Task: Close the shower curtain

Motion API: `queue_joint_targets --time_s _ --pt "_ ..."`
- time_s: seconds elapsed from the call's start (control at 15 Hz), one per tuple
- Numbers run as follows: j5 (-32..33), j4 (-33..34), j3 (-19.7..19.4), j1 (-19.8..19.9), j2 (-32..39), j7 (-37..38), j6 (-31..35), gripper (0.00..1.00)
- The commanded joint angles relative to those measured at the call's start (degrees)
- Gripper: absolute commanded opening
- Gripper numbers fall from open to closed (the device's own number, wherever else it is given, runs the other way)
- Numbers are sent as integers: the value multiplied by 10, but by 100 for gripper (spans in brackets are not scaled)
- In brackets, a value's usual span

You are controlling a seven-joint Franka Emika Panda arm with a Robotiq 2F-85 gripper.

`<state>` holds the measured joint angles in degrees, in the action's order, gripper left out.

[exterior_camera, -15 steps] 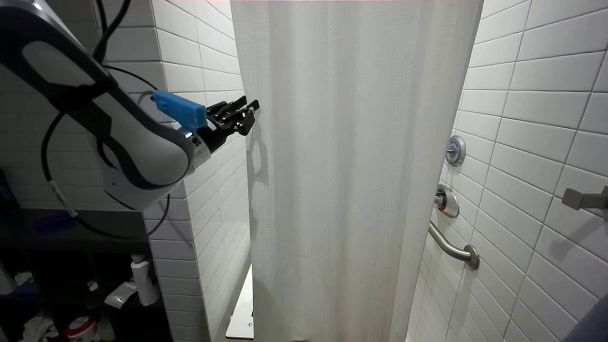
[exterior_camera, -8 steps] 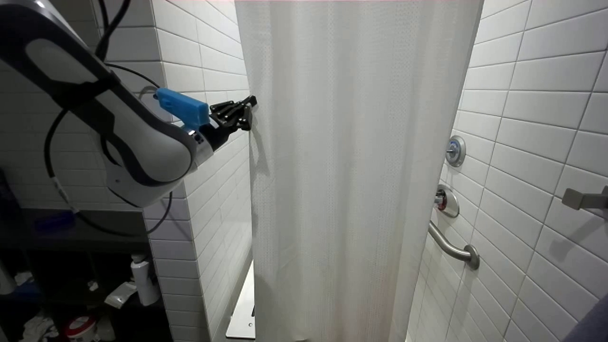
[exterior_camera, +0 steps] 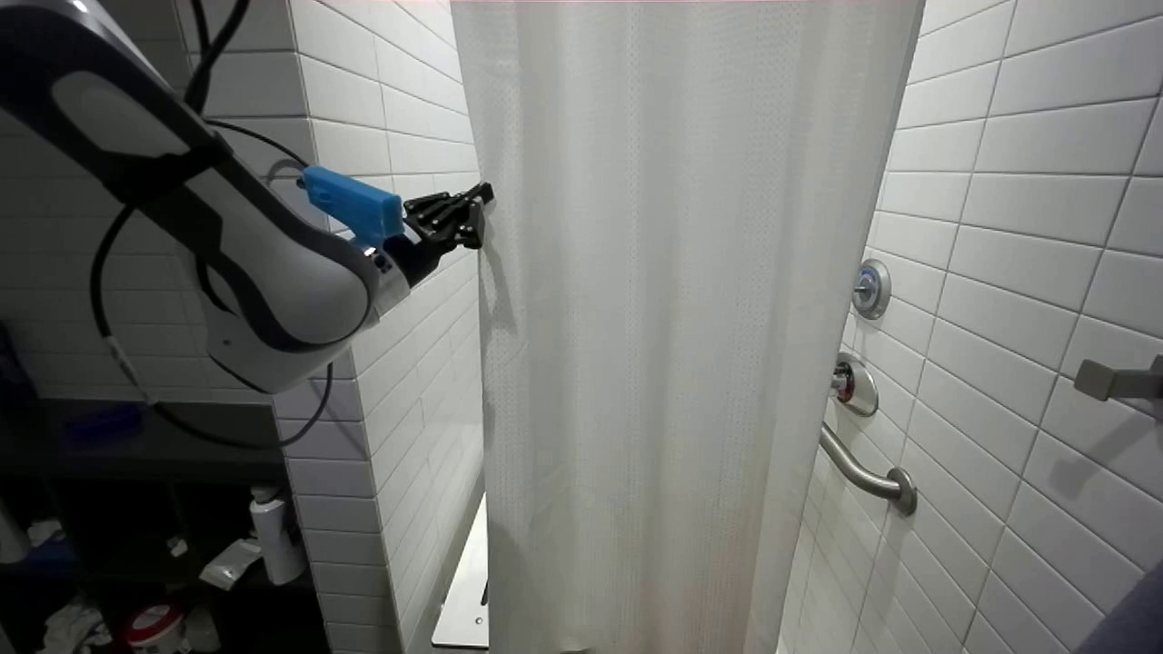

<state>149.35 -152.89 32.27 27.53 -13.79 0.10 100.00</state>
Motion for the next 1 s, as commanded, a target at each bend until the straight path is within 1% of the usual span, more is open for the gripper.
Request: queue_joint_targets --time_s 0.0,0.2,0.4,0.67,0.93 --pt "0 11 49 26 -14 -6 28 0" --pt "0 23 108 45 -26 -15 57 0" --pt "0 32 173 76 -49 -9 89 0" --pt "0 37 270 139 -100 22 130 0" --pt "-1 39 362 219 -164 81 158 0"
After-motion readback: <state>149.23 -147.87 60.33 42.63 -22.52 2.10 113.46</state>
